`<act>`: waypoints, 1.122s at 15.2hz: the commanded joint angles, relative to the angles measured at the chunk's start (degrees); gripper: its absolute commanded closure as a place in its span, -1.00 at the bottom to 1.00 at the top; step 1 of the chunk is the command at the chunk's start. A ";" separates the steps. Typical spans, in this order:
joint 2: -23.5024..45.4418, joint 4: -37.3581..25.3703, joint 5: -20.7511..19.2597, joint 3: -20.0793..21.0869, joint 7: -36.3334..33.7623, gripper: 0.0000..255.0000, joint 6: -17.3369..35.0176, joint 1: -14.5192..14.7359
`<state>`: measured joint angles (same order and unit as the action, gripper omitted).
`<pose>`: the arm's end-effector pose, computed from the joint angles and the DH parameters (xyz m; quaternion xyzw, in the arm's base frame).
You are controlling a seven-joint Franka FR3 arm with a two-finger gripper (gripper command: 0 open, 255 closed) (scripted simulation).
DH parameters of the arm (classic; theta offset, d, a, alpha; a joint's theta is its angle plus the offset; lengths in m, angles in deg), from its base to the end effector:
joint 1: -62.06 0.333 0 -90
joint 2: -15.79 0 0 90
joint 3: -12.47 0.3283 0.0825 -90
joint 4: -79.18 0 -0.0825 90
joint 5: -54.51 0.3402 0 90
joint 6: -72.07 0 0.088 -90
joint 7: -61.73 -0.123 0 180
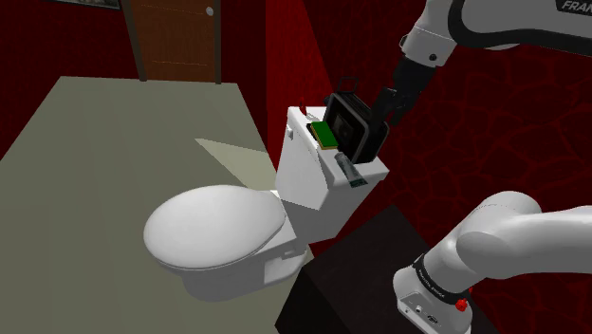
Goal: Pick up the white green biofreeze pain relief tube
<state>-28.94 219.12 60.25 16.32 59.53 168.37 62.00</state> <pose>0.2632 0.0340 0.5537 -0.9996 0.0007 -0.0079 0.0266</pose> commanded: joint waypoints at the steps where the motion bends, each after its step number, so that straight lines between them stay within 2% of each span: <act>1: 0.00 0.00 0.00 0.00 0.00 -1.00 0.00 0.00; 9: 5.24 10.40 -1.18 -4.70 5.90 -1.00 17.35 -2.22; 17: 18.07 15.12 -0.31 -10.19 13.11 -1.00 36.38 -3.43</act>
<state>-12.78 233.51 59.66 6.93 71.47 201.78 58.65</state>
